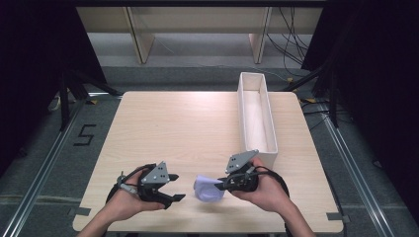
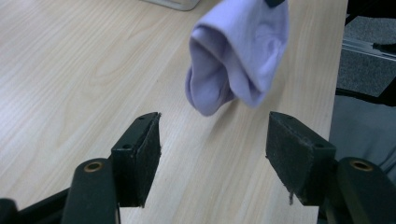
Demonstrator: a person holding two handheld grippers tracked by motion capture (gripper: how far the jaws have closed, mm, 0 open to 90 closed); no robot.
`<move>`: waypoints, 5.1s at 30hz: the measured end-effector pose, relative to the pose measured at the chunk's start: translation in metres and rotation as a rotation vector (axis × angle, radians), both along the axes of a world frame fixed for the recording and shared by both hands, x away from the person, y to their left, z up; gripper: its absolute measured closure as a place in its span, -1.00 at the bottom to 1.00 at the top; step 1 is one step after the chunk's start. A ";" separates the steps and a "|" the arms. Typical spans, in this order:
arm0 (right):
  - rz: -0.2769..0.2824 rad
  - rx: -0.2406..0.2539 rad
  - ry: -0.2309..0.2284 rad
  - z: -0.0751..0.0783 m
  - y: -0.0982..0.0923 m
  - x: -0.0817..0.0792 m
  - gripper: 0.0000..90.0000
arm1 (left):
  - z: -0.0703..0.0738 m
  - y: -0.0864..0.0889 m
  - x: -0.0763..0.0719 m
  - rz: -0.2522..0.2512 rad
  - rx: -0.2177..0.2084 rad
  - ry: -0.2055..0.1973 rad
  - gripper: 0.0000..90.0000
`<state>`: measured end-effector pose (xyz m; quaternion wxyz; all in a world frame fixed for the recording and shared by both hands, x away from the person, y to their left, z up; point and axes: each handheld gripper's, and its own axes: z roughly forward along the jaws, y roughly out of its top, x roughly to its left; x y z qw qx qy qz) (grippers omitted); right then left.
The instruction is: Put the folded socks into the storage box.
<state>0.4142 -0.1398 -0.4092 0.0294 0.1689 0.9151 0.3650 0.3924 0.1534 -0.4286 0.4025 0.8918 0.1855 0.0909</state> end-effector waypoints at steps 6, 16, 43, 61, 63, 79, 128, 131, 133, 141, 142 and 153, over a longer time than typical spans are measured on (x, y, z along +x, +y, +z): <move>-0.025 0.027 0.009 0.003 -0.008 0.001 0.82 | -0.007 0.007 -0.002 0.052 -0.024 0.025 -0.22; -0.059 0.049 0.000 0.008 -0.022 0.005 0.82 | -0.015 0.016 0.001 0.110 -0.049 0.018 -0.19; -0.148 0.038 -0.030 0.051 -0.059 0.027 0.81 | -0.013 0.012 -0.004 0.102 -0.041 0.017 -0.19; -0.219 0.051 -0.068 0.084 -0.084 0.047 0.81 | -0.015 0.011 -0.004 0.088 -0.033 0.037 -0.20; -0.233 0.050 -0.072 0.086 -0.087 0.049 0.81 | -0.016 0.011 -0.005 0.097 -0.038 0.038 -0.20; -0.314 0.051 -0.086 0.092 -0.109 0.060 0.81 | -0.016 0.010 -0.005 0.094 -0.038 0.038 -0.20; -0.408 -0.066 -0.080 0.063 -0.123 0.087 0.81 | -0.020 0.004 -0.006 0.081 -0.034 0.049 -0.21; -0.412 -0.076 -0.075 0.061 -0.122 0.088 0.81 | -0.020 0.004 -0.006 0.078 -0.032 0.053 -0.21; -0.398 -0.073 -0.097 0.060 -0.122 0.090 0.81 | -0.020 0.004 -0.006 0.077 -0.022 0.050 -0.21; -0.407 -0.083 -0.093 0.057 -0.121 0.091 0.81 | -0.021 0.003 -0.006 0.073 -0.021 0.051 -0.21; -0.408 -0.081 -0.093 0.057 -0.121 0.092 0.81 | -0.021 0.002 -0.006 0.074 -0.027 0.054 -0.21; -0.410 -0.082 -0.072 0.053 -0.121 0.092 0.81 | -0.021 0.001 -0.006 0.071 -0.028 0.055 -0.21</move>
